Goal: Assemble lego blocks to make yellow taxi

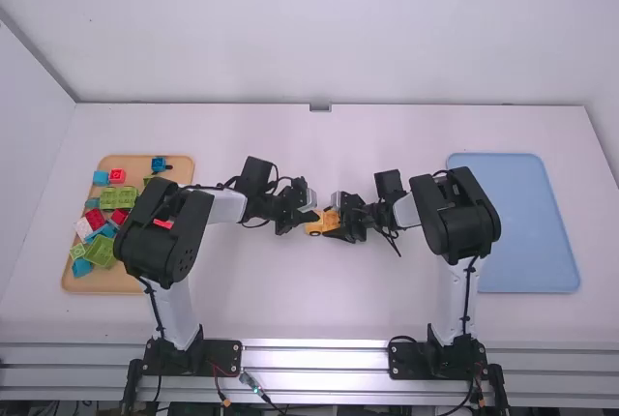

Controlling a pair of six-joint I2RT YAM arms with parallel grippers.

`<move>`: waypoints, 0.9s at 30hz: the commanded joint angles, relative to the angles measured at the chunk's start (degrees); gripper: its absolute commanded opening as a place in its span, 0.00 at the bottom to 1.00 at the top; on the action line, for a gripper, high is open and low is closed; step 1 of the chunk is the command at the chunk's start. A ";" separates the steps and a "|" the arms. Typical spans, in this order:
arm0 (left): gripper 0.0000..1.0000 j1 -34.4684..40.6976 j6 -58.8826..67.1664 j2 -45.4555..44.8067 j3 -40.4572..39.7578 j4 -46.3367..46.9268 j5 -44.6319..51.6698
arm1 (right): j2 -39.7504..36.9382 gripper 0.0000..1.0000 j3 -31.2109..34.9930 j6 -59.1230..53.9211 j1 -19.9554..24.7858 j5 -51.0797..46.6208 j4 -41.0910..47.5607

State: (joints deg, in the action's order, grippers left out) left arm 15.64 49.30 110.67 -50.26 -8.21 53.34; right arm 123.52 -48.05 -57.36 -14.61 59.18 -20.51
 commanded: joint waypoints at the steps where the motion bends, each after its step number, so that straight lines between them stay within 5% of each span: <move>1: 0.02 0.48 0.63 1.97 0.07 0.66 -2.45 | 0.98 0.57 -0.74 0.61 0.33 0.33 0.11; 27: 0.02 0.13 5.55 4.61 0.00 7.74 -16.35 | 0.98 0.57 -0.79 0.59 0.33 0.31 -0.11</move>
State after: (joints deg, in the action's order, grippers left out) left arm 16.19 53.69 111.63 -53.28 -2.22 50.39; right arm 123.52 -48.05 -57.36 -14.63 59.13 -20.91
